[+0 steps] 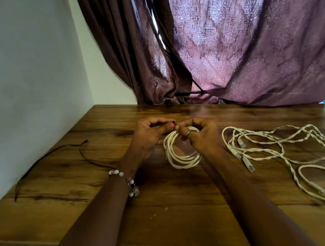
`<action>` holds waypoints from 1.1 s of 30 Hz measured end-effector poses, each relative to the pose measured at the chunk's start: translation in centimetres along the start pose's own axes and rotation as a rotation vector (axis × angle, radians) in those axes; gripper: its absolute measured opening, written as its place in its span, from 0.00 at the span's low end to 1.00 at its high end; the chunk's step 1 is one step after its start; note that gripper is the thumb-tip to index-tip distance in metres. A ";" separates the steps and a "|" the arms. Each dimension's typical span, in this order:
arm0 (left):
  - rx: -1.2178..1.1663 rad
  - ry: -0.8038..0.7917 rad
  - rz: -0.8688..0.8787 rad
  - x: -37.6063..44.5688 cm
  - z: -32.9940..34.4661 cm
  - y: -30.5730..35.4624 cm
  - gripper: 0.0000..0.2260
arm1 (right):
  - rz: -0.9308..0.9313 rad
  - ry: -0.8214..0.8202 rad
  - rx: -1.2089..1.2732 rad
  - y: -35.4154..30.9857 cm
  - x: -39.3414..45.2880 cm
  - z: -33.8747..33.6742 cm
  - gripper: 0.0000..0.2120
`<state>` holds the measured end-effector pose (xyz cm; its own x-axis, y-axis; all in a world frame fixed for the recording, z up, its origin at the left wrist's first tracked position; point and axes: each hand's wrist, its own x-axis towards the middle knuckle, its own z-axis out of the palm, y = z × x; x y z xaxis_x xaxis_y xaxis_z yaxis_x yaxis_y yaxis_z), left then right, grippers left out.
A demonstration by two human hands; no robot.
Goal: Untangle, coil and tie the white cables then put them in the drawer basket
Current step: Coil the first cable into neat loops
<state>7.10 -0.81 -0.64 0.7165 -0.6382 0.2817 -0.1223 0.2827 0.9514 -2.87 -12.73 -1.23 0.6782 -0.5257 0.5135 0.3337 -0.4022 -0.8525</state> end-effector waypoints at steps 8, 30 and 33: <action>-0.003 -0.010 -0.019 0.1 -0.1 -0.1 0.05 | 0.031 0.024 -0.003 0.0 0.0 0.0 0.04; 0.017 -0.048 0.018 0.0 -0.3 0.0 0.05 | 0.021 -0.014 0.019 -0.8 -0.3 0.0 0.03; 0.018 -0.050 0.014 0.0 -0.3 -0.1 0.05 | 0.017 -0.006 0.023 -0.9 -0.3 0.1 0.03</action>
<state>7.31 -0.65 -0.75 0.6796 -0.6693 0.3005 -0.1446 0.2794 0.9492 -3.29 -12.11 -0.65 0.6878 -0.5281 0.4980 0.3367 -0.3757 -0.8634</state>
